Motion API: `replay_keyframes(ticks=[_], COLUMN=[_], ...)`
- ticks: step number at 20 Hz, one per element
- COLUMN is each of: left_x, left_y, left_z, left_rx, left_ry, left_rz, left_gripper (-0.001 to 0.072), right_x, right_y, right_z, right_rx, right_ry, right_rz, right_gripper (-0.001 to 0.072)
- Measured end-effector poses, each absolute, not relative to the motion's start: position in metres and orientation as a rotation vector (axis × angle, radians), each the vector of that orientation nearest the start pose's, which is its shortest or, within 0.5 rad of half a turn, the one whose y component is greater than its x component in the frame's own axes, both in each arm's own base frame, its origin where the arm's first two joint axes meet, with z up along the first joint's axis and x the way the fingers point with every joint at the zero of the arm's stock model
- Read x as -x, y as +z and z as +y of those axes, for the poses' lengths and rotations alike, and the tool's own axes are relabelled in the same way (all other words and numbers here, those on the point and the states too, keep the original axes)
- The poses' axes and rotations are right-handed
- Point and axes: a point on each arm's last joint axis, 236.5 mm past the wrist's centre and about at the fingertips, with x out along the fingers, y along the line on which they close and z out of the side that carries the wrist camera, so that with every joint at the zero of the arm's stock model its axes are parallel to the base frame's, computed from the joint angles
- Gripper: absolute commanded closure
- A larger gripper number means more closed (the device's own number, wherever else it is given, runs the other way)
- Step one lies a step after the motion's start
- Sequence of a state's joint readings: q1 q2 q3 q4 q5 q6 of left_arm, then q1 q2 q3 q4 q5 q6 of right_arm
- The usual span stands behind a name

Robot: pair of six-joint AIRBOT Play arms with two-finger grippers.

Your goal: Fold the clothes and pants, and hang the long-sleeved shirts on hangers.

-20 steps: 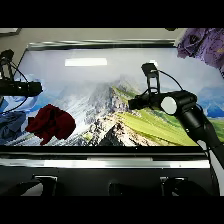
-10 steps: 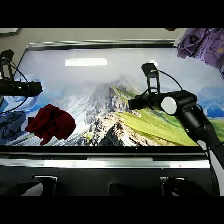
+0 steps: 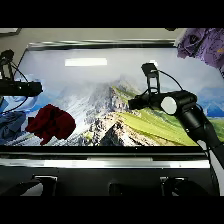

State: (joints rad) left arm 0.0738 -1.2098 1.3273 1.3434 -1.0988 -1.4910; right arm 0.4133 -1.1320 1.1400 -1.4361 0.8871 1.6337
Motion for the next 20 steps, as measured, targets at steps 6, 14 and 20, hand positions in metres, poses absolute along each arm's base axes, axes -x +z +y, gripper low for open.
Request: replay_keyframes(ticks=[6,14,20], left_x=[-0.431,-0.393,-0.343], left_y=[0.104,0.061,-0.037], left_z=[-0.016,-0.005,-0.002], left_rx=[0.16,0.247,0.354], left_ry=[-0.105,-0.025,0.087], left_rz=[0.983,1.182,1.351], left_gripper=[0.0628,-0.0005,0.0015], right_x=[-0.381,-0.381,-0.378], right_y=[0.092,0.092,0.09], right_z=[0.194,0.195,0.194], right_rx=[0.001,-0.004,-0.002], right_ry=[0.417,0.419,0.419], right_rz=[0.906,0.907,0.922], right_gripper=[0.0677,0.0677,0.0677])
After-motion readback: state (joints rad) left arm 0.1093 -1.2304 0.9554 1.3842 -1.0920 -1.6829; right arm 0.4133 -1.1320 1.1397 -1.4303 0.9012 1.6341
